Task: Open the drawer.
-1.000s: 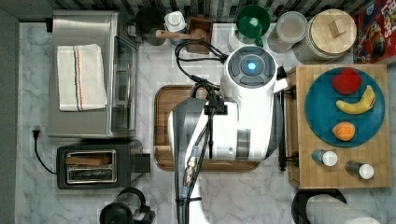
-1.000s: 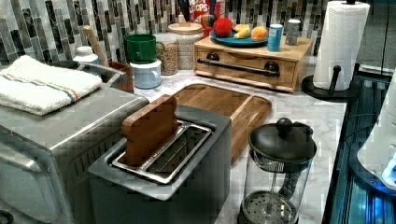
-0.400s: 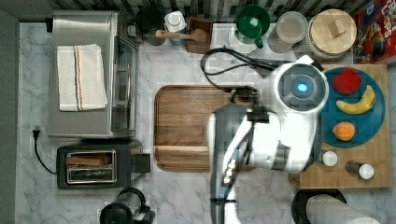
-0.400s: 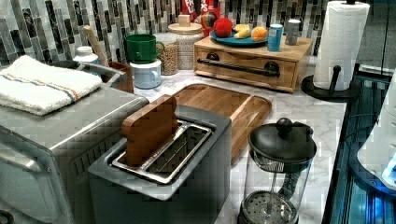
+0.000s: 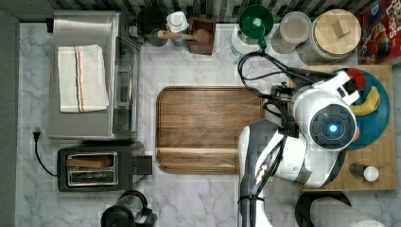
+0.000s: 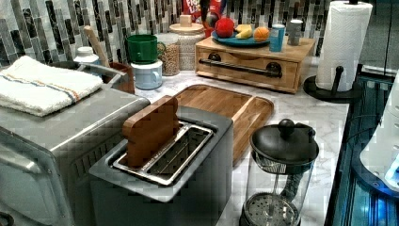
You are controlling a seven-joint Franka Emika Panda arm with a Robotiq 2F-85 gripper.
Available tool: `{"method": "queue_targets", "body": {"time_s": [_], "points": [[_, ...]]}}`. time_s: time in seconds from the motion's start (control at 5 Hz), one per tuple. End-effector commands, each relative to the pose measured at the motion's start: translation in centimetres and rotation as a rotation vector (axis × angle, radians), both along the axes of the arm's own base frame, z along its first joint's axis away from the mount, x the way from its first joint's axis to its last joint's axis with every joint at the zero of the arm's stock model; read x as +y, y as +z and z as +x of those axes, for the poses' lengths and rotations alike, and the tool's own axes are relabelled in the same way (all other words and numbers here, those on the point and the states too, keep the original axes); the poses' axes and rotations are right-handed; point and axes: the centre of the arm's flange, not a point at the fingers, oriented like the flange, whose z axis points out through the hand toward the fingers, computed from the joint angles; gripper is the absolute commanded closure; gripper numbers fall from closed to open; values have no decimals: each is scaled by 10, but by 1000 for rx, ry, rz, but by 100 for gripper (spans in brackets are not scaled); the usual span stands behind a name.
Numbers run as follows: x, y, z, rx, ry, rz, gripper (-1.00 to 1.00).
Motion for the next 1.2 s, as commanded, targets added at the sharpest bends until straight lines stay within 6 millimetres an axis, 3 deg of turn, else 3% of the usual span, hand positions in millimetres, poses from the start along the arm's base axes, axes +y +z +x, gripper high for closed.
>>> {"method": "queue_targets", "body": {"time_s": [0.2,0.4,0.8,1.2], "points": [[92,-81,-4,222,79,13,-100],[79,-86,-8,200,96,10,-100],[76,-71,-15,205,93,-35,-100],[58,-74,-14,187,108,-39,-100]]}}
